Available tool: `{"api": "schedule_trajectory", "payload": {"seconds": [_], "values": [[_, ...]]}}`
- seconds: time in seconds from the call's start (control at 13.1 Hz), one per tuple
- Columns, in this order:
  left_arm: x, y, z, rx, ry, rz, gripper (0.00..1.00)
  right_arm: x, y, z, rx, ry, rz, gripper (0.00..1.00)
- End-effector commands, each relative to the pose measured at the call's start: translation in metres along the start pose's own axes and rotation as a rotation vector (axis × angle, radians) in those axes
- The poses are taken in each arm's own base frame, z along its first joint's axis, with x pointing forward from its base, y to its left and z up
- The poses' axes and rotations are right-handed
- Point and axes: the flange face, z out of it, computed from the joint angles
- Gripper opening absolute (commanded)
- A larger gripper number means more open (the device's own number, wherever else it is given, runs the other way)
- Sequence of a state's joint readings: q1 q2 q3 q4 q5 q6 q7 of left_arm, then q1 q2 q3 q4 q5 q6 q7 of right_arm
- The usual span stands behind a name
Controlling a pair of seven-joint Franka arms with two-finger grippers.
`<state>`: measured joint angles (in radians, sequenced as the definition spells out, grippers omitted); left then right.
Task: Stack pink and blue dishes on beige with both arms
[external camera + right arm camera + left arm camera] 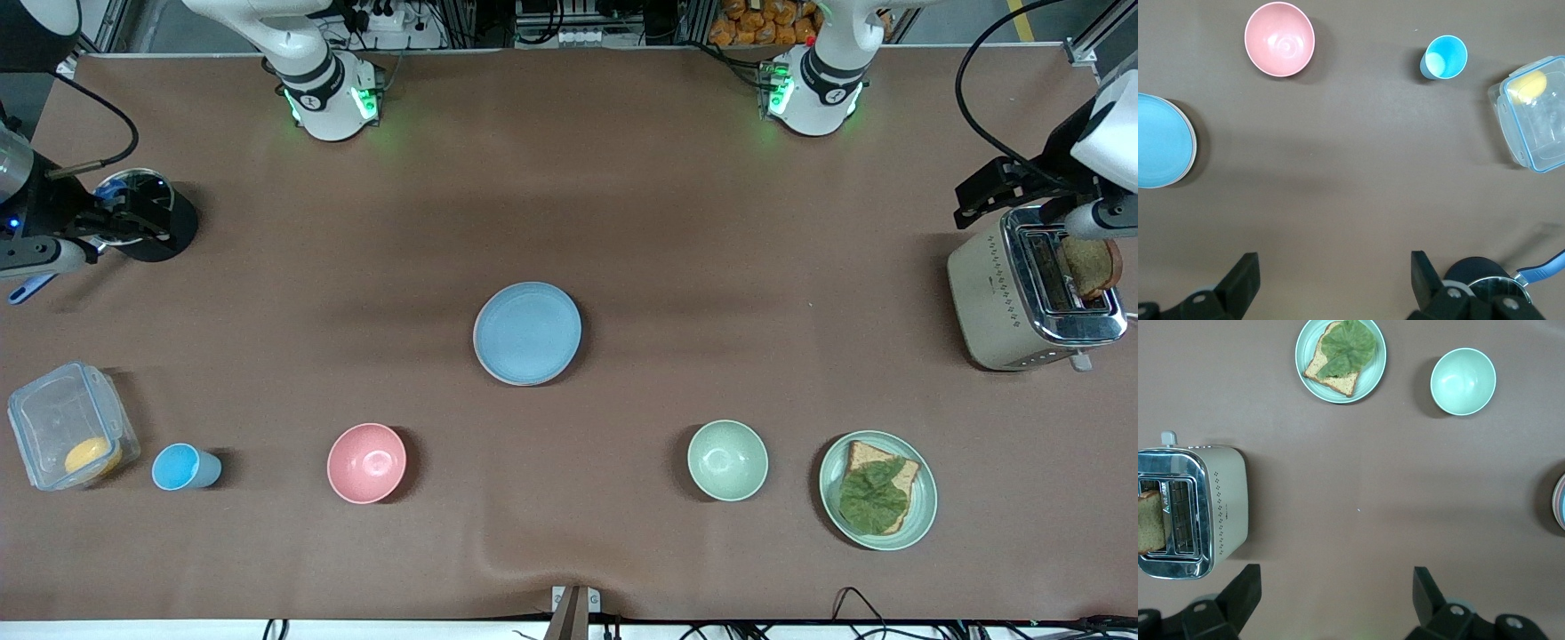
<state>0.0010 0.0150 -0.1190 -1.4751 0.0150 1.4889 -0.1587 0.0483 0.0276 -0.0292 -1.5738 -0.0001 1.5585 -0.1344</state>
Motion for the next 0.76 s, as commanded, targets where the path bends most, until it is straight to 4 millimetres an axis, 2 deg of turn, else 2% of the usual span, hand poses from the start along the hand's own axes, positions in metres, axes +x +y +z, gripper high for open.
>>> {"api": "schedule_trajectory", "payload": {"seconds": [0.0,0.69], "values": [[-0.0028,0.0015,-0.0021,0.008,-0.007,0.002,1.0,-0.0035,0.0027,0.0002,-0.016,-0.005,0.014,1.0],[-0.0023,0.0017,-0.002,0.006,-0.007,-0.001,1.0,-0.0039,0.0095,0.0021,-0.014,-0.011,0.026,1.0]]}}
